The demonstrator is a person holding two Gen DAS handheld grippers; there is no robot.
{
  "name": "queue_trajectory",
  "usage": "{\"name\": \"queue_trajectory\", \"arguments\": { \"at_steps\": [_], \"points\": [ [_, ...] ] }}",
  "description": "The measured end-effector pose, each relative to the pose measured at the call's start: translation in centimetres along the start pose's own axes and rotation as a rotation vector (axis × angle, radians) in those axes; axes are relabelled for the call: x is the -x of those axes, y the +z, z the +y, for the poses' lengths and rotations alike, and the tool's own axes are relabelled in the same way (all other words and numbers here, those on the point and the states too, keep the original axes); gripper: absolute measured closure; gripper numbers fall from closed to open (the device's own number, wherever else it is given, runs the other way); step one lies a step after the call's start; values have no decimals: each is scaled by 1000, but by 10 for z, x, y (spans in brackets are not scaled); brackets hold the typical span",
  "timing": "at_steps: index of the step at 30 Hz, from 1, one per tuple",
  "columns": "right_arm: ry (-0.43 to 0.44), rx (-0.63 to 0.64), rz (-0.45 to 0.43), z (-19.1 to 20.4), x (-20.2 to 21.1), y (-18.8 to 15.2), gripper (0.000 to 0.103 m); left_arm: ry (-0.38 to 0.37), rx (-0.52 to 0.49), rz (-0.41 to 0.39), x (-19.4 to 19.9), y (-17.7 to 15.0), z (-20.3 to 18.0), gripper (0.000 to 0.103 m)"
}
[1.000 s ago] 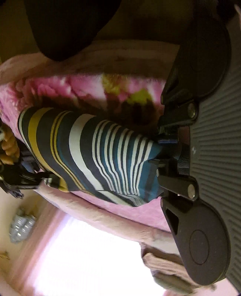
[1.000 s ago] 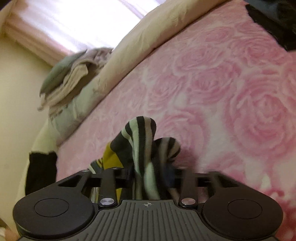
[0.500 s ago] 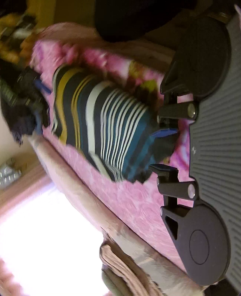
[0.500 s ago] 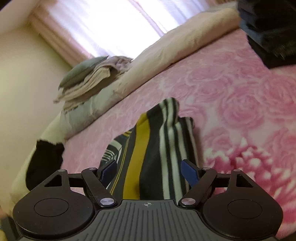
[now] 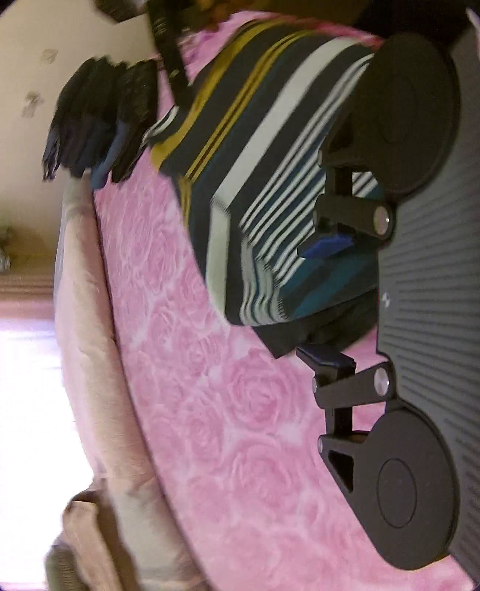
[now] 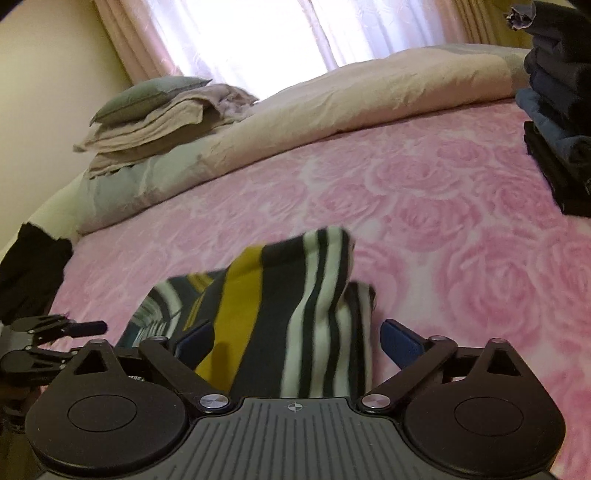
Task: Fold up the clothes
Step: 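Lift the folded sweater bundle with both grippers toward the clothes stack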
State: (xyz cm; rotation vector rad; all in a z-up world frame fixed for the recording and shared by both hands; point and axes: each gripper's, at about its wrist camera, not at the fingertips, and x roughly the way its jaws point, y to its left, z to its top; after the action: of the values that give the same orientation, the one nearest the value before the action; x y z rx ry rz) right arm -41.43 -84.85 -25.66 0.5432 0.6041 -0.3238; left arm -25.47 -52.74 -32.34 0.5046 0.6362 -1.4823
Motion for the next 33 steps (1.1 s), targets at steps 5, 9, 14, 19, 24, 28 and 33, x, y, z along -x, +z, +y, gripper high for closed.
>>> {"name": "queue_trajectory", "arguments": {
  "at_steps": [5,9,14,19,24,28,33],
  "points": [
    [-5,-10,0,-7,-15,12,15,-63,125,8,-28,10,22,90],
    [7,2,22,-7,-22,21,76,-13,119,-66,-9,5,17,99],
    [41,42,4,0,-31,39,84,41,138,-77,1,-5,18,99],
    [-22,16,97,-15,-57,35,68,69,117,-15,-19,-3,15,96],
    [-117,34,-6,-9,-8,28,21,127,54,-21,2,1,1,86],
    [23,113,-104,23,45,3,21,120,17,-61,37,-2,-21,87],
    [273,140,-40,57,64,-59,21,-79,-14,-51,52,-16,-61,84]
  ]
}}
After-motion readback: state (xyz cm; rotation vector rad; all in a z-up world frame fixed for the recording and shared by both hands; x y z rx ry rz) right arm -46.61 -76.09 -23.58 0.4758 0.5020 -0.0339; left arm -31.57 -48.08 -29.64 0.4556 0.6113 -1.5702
